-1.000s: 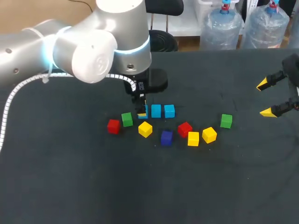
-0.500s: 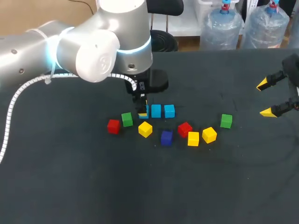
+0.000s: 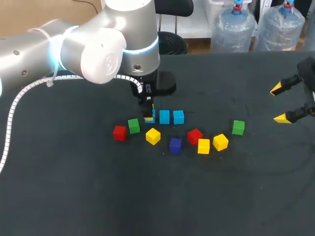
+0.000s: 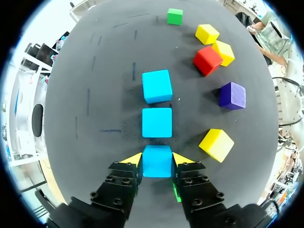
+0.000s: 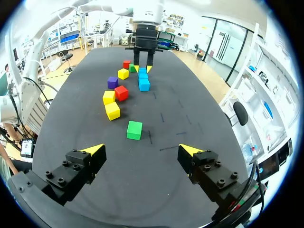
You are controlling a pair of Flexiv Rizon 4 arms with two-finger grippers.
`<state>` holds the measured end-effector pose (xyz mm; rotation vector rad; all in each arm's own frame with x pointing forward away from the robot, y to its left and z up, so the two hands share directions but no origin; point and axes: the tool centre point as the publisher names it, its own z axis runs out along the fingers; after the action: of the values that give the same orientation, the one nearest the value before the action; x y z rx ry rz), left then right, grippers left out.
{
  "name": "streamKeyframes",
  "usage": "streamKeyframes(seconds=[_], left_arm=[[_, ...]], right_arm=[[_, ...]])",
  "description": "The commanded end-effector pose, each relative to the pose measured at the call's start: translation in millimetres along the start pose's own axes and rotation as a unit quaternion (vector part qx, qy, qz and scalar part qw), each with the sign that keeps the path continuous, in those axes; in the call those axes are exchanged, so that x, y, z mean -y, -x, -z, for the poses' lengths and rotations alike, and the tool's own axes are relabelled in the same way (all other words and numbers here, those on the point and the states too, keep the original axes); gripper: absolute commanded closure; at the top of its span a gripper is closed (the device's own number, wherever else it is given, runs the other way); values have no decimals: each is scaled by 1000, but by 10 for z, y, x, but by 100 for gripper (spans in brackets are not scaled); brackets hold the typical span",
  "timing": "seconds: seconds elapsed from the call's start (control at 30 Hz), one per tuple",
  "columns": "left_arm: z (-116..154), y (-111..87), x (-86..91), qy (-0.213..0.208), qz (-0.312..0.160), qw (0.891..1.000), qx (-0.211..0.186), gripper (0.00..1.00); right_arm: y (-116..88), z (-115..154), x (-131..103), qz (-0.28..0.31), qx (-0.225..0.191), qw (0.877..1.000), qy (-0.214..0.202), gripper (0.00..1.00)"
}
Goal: Place the blue cubes, place green cubes on the blue cubes, place the yellow cubes on the green cubes, then place the red cubes on the yellow cubes, and place purple cube on the red cubes.
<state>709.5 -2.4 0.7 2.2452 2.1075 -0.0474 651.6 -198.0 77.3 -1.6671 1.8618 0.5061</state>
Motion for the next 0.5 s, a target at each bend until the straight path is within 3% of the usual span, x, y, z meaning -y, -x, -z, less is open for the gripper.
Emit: streamKeyframes(seconds=[0.03, 0.5], left_arm=[[6, 11, -39, -2, 2, 1000, -1, 100], [18, 43, -30, -1, 1, 1000, 1, 100]], right_arm=[[-4, -11, 9, 0, 1, 1000, 0, 0], [-4, -11, 9, 0, 1, 1000, 0, 0]])
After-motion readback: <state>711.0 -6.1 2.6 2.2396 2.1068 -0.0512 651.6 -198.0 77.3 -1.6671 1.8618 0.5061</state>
